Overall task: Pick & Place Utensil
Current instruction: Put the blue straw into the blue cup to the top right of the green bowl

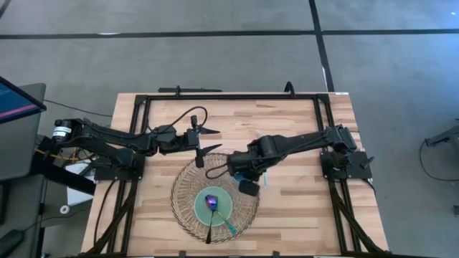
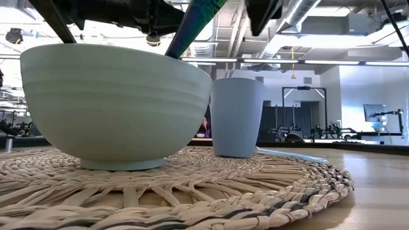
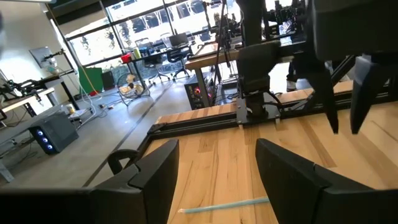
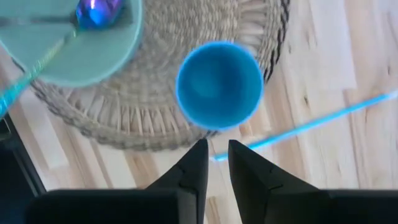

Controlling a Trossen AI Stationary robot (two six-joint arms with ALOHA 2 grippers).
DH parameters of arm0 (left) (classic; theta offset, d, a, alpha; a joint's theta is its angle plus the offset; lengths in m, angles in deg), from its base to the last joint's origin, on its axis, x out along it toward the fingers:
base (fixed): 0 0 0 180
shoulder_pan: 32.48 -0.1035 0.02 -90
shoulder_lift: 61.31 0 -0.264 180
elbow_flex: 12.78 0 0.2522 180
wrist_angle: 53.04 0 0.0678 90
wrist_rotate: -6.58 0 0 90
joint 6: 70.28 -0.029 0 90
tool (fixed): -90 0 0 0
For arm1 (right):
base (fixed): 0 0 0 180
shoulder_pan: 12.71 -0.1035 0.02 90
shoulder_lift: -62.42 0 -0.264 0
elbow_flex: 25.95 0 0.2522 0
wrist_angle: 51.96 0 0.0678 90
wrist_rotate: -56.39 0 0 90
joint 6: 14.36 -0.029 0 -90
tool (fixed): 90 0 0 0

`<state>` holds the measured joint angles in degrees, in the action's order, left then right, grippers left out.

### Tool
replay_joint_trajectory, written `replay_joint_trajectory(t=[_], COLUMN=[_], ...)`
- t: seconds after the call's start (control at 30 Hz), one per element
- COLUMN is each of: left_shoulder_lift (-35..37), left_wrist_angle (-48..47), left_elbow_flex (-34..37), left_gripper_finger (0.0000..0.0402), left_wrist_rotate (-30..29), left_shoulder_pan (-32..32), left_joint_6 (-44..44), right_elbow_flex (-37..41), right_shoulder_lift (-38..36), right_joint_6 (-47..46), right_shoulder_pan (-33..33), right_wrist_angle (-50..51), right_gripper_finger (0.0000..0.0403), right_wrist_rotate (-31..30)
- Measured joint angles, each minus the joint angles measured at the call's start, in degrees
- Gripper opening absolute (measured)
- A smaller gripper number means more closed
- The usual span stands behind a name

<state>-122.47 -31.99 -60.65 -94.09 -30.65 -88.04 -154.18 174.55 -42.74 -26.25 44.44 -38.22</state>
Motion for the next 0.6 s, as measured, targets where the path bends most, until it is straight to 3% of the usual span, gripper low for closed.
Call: replay_joint_trajectory(t=[0.17,0.33,0.5,0.6], left_shoulder_lift=[0.0,0.0,0.0,0.0], left_wrist_angle=[-0.02,0.01,-0.03,-0.02], left_elbow_flex=[0.01,0.02,0.02,0.02], left_gripper_finger=[0.0214,0.0214,0.0214,0.0214], left_wrist_rotate=[0.0,0.02,0.02,0.02], left_shoulder_pan=[0.0,0.0,0.0,0.0], left_joint_6=[0.01,0.22,0.65,1.45], right_elbow_flex=[0.01,6.28,19.07,29.24], right_shoulder_lift=[-2.87,-8.63,-16.1,-20.99], right_joint_6=[-0.58,-4.34,-15.2,-21.63], right_shoulder_pan=[-0.94,-1.67,-1.9,-1.88], right_wrist_angle=[7.16,5.56,4.44,-1.2], right_gripper_finger=[0.0056,0.0056,0.0056,0.0056], right_wrist_rotate=[-0.13,-3.0,-8.86,-9.24])
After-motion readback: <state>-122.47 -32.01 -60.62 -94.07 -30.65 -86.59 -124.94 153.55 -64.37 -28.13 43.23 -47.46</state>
